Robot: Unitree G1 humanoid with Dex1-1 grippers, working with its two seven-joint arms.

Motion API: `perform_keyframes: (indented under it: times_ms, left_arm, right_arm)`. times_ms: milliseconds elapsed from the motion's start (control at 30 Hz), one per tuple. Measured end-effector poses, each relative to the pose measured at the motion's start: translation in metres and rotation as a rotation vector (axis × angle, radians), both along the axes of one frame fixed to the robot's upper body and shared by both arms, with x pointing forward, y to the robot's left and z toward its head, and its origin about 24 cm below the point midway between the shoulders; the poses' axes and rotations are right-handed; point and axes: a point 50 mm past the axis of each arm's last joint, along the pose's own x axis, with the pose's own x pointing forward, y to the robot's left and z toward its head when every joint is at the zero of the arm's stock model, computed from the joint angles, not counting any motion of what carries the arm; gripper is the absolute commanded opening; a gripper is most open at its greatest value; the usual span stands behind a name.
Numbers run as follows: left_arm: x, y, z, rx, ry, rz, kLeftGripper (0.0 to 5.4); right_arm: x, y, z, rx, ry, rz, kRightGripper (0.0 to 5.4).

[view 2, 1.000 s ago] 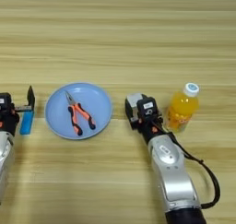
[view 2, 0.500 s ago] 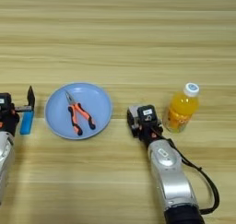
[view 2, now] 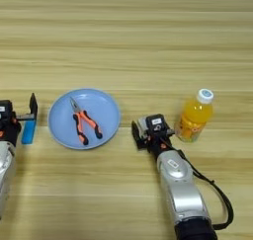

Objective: Move the objects on the table

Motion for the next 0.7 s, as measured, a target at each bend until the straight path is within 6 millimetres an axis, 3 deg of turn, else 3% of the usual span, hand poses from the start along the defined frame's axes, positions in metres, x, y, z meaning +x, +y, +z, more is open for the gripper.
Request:
perform_keyframes:
  times_ms: [300, 433, 533, 700]
  left_arm:
    - [0.000, 0.000, 0.000, 0.000, 0.000, 0.000, 5.40]
    - [0.000, 0.000, 0.000, 0.000, 0.000, 0.000, 5.40]
    - [0.001, 0.000, 0.000, 0.000, 0.000, -0.001, 5.40]
    - [0.002, 0.000, 0.000, 0.000, -0.001, -0.001, 5.40]
  right_arm:
    - [0.003, 0.006, 0.021, -0.030, -0.104, 0.032, 5.37]
    - [0.005, 0.017, 0.033, -0.045, -0.145, 0.091, 5.37]
    - [0.012, 0.039, 0.049, -0.050, -0.192, 0.187, 5.37]
    - [0.014, 0.062, 0.052, -0.051, -0.161, 0.280, 5.37]
